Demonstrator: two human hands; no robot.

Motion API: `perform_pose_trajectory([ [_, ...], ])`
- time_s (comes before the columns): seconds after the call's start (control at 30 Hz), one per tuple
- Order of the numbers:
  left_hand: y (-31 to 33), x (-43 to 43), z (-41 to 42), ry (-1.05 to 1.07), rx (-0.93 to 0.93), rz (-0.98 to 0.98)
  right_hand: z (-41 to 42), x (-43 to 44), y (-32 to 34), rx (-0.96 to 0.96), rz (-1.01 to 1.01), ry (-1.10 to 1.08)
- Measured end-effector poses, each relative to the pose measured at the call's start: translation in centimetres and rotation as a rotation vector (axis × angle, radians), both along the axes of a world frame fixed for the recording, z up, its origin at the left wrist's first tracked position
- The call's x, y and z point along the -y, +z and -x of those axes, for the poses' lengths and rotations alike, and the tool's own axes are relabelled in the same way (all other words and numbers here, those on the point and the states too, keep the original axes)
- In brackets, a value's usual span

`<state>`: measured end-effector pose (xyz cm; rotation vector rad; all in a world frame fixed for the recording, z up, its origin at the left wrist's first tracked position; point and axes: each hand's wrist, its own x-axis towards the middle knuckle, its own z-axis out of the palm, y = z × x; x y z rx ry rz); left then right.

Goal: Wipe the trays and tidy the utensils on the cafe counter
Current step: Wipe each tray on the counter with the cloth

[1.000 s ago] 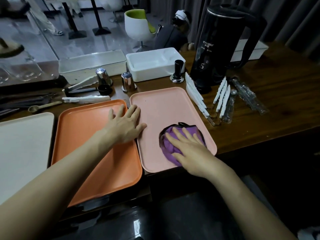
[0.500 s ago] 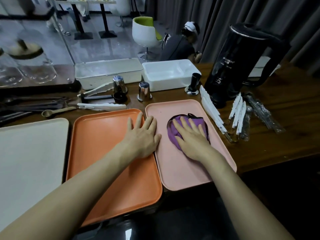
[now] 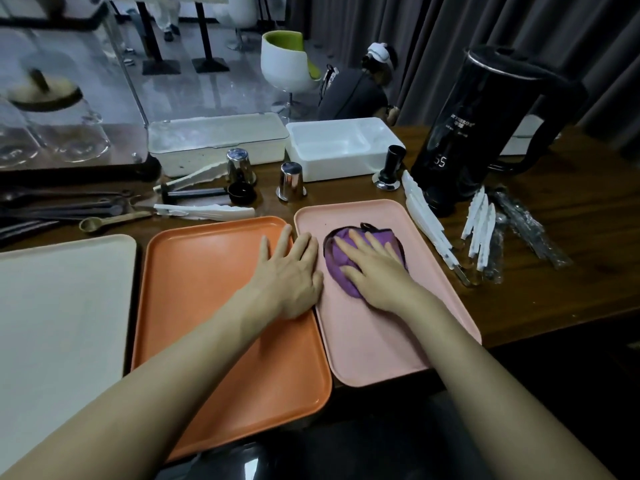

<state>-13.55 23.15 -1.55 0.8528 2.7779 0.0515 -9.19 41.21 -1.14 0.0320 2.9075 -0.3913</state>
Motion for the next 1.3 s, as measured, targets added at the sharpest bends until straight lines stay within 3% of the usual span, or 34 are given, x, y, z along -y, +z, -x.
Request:
perform_pose_trajectory([
  [0.13, -0.1, -0.2, -0.2, 0.015, -0.001, -0.017, 5.5, 0.5, -0.4, -0.034, -0.02, 0.041],
  [0.33, -0.5, -0.1, -0.4, 0.041, -0.053, 0.039, 6.3, -1.0, -1.5, -0.145, -0.017, 0.117],
  [0.43, -0.8, -0.2, -0.4, 0.064, -0.065, 0.042, 6.7, -4.0, -1.7, -0.191, -0.04, 0.056],
  [0.7, -0.9, -0.4, -0.1, 0.032, -0.059, 0.01, 5.7, -3.7, -1.4, -0.147, -0.075, -0.047],
  [0.97, -1.3, -0.3, 0.1, 0.037, -0.073, 0.018, 5.3, 0.1, -1.5, -0.173, 0.007, 0.13],
  [1.3, -1.5, -0.2, 0.2, 0.036, -0.054, 0.008, -0.5, -1.1, -1.8, -0.139, -0.008, 0.132],
])
